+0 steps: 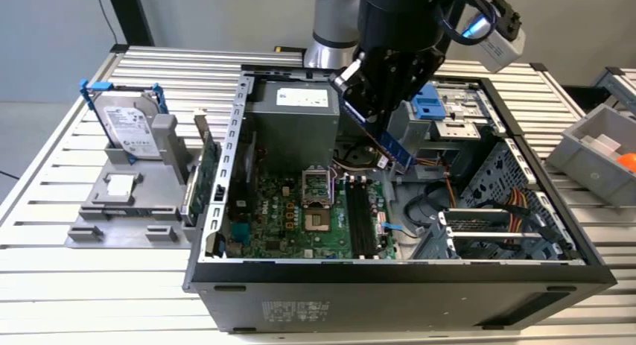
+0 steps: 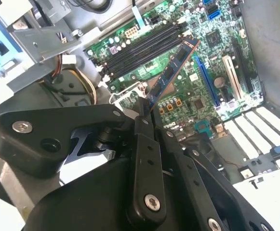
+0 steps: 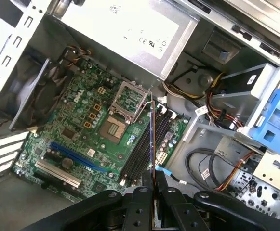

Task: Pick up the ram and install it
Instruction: 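Pick up the ram and move it above insertion slot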

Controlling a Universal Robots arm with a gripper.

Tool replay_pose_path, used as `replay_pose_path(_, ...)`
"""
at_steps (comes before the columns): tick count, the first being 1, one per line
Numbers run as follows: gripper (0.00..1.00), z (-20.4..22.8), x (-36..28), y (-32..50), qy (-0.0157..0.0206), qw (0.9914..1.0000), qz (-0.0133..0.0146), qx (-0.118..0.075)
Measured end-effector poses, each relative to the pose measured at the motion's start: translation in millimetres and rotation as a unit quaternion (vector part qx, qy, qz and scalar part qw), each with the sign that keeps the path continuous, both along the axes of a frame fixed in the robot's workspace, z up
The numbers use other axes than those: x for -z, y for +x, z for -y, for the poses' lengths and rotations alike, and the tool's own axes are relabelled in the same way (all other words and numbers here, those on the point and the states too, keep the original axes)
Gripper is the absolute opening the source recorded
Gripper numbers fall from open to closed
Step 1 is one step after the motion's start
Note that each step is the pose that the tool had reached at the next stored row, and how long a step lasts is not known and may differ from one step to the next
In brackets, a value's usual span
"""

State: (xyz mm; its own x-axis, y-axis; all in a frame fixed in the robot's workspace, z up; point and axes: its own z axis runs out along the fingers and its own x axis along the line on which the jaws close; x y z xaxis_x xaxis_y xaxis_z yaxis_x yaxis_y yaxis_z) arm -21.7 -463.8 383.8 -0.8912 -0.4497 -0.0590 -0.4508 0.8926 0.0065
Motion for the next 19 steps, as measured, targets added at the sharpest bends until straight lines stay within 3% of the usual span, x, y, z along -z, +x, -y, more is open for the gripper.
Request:
replay_pose_path(5,0.0,0.0,0.0,0.0,0.0,0.99966,0.0,0.026)
replay_pose_path(9,0.0,0.0,0.0,0.0,0.0,0.99887,0.0,0.047)
replay_pose_path(14,0.0,0.0,0.0,0.0,0.0,0.99713,0.0,0.076)
replay_pose_path(19,0.0,0.0,0.0,0.0,0.0,0.99486,0.0,0.101)
